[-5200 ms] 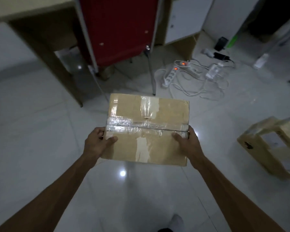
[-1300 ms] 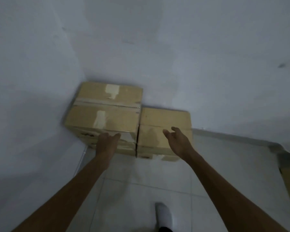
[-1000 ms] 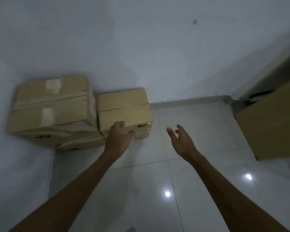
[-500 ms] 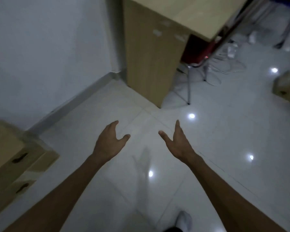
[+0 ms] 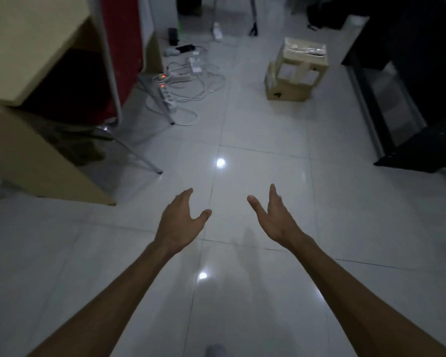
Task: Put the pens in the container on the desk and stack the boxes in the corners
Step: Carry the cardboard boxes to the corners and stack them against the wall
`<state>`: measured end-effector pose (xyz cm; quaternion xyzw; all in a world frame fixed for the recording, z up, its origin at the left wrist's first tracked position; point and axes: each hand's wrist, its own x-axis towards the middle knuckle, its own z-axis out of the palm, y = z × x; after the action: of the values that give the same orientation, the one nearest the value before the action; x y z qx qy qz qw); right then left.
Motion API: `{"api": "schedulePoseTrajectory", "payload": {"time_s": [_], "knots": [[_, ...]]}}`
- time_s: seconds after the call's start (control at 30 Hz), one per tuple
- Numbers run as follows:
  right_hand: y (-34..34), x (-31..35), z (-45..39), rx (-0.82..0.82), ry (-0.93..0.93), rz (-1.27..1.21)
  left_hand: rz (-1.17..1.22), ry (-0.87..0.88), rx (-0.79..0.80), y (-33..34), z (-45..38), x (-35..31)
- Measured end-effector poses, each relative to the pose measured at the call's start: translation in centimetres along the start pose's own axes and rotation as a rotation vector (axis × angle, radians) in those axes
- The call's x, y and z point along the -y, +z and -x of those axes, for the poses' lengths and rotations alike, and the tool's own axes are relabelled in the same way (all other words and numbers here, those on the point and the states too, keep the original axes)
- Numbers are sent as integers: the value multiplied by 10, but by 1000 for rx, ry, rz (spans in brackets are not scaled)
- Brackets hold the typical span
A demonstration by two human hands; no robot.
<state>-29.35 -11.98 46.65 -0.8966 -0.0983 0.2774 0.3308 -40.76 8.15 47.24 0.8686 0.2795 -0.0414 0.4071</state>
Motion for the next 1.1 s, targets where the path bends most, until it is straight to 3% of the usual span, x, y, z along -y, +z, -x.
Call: {"api": "schedulePoseTrajectory", "payload": {"time_s": [0.23, 0.43, 0.7, 1.1], "knots": [[-111, -56, -61, -120, 141, -70, -112, 161, 57, 64, -96, -108], [-194, -82, -127, -174, 129, -57, -208, 232, 107, 103, -192, -188], [-304, -89, -284, -239, 211, -95, -222, 279, 147, 137, -366, -293], [-447, -104, -512, -236, 189, -220, -245, 249, 146, 187, -591, -425]]}}
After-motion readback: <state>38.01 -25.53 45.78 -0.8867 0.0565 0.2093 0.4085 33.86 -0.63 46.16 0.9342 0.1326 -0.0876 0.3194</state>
